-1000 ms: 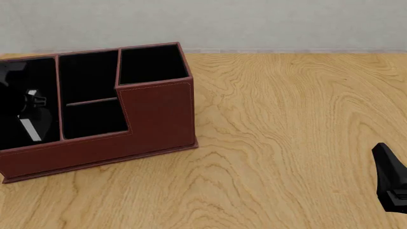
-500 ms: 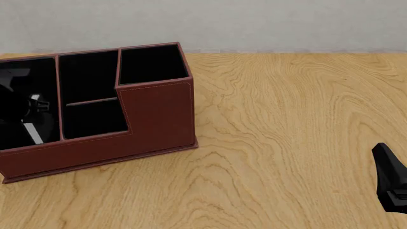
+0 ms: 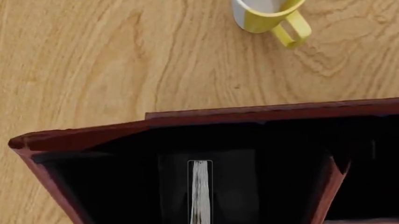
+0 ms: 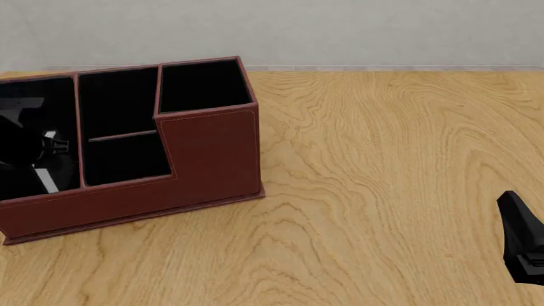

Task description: Pick up the book and place it in the left compartment of the caddy.

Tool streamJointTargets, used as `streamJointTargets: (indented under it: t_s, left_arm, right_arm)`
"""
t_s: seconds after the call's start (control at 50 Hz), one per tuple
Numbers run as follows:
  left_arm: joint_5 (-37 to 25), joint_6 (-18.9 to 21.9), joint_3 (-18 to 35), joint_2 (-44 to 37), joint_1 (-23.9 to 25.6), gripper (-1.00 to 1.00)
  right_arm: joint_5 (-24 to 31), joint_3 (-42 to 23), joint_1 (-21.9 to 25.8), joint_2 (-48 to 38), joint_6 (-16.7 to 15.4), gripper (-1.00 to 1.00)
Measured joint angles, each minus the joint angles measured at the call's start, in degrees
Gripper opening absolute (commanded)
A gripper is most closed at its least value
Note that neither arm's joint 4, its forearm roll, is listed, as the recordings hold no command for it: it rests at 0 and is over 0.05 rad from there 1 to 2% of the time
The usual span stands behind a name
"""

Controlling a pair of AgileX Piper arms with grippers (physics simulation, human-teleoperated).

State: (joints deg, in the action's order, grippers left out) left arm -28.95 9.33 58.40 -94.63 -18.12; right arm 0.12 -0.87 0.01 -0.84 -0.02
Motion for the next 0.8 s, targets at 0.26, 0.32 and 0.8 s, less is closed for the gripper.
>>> streamJointTargets:
  t_s: [0.26, 0.32, 0.8]
  left_arm:
    - [0.7, 0.16, -0.08, -0.98, -0.16, -1.0]
    - [0.89, 0.24, -0.14, -1.12, -0.19, -1.0]
    - [0.84, 0.89, 0.04, -0.94, 0.03, 1.0]
  right_arm:
    - [0.0, 0.0, 0.0, 0.0, 0.0, 1.0]
    - [0.0, 0.0, 0.0, 0.0, 0.0, 1.0]
    - [0.0, 0.0, 0.0, 0.0, 0.0, 1.0]
